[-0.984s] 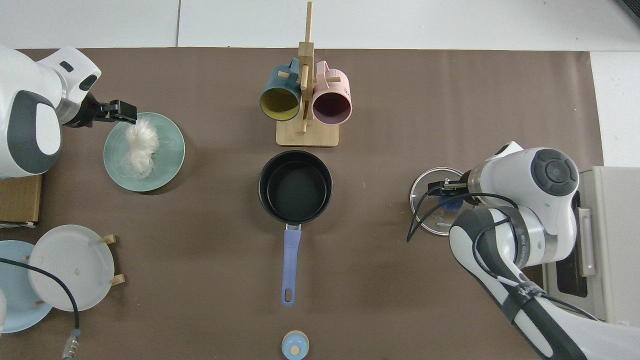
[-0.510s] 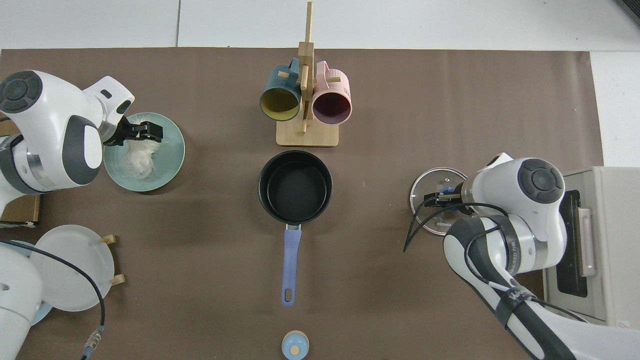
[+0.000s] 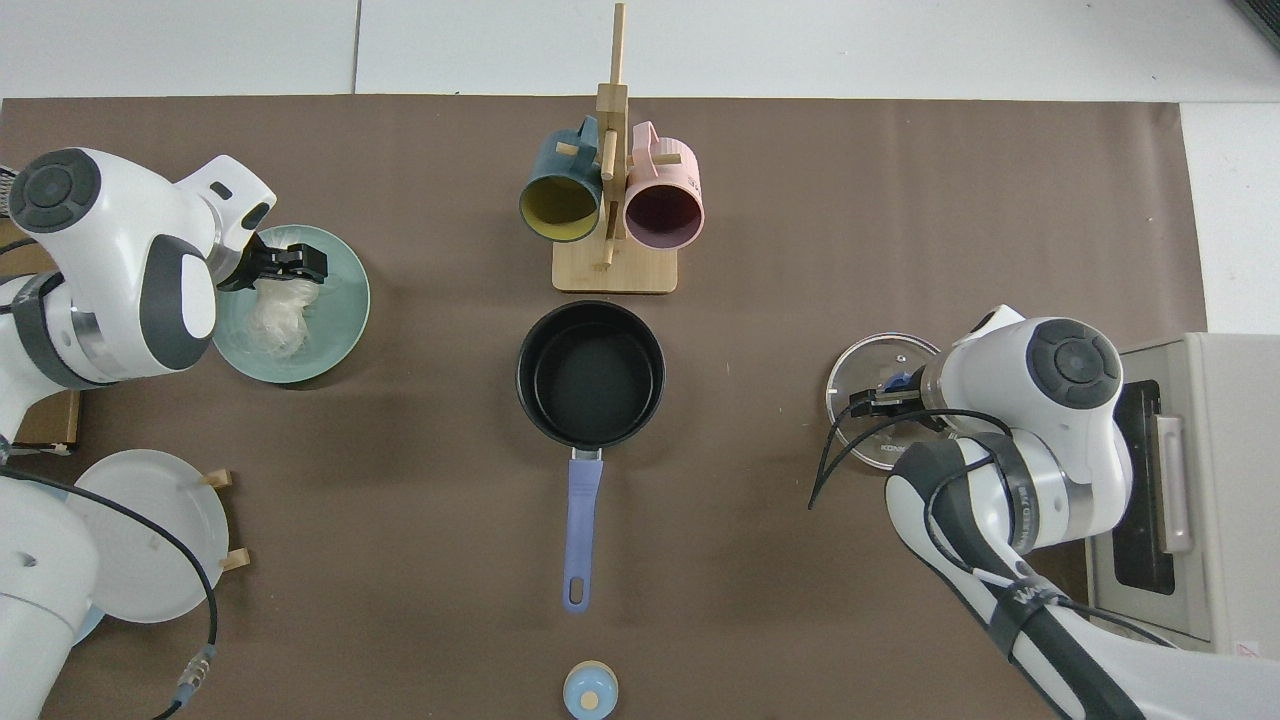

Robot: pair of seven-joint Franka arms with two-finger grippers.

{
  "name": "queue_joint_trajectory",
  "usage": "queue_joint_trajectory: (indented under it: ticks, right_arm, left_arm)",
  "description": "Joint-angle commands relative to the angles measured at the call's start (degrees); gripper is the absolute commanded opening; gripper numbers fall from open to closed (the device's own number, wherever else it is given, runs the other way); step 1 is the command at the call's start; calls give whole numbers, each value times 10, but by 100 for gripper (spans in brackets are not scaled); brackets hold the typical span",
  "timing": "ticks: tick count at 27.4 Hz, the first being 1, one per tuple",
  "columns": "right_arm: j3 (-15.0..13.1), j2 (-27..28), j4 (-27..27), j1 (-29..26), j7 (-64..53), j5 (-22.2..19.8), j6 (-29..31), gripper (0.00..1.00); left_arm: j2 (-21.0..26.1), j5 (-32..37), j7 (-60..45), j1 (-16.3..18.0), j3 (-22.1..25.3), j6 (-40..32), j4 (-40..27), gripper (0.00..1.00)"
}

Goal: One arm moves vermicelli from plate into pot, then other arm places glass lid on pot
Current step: 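Grasp the white vermicelli bundle with the left gripper and lift it, then carry the vermicelli with the left gripper over the black saucepan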

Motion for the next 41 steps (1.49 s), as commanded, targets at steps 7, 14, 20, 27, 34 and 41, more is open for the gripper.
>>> queue_joint_trajectory:
  ticks: [7, 14, 20, 27, 34, 41]
  right_arm:
    - [4, -13, 101, 1, 5, -9, -137, 4]
    - [4, -37, 127, 0, 2, -9, -190, 4]
    - [4, -66, 135, -3, -25, -2, -230, 4]
    - [3, -97, 146, -9, -61, 2, -286, 4]
    - [3, -94, 159, -8, -63, 2, -288, 4]
    - [3, -94, 159, -7, -62, 2, -285, 5]
  left_arm:
    - [-15, -7, 4, -2, 1, -126, 71, 0]
    - [-83, -14, -77, -8, -19, -177, 73, 0]
    - [-136, -14, -148, -5, -61, -221, 68, 0]
    - [-166, -7, -287, -6, -152, -239, 62, 0]
    - [-185, 0, -374, -3, -246, -203, 21, 0]
    - [-183, -14, -404, -2, -291, -119, -24, 0]
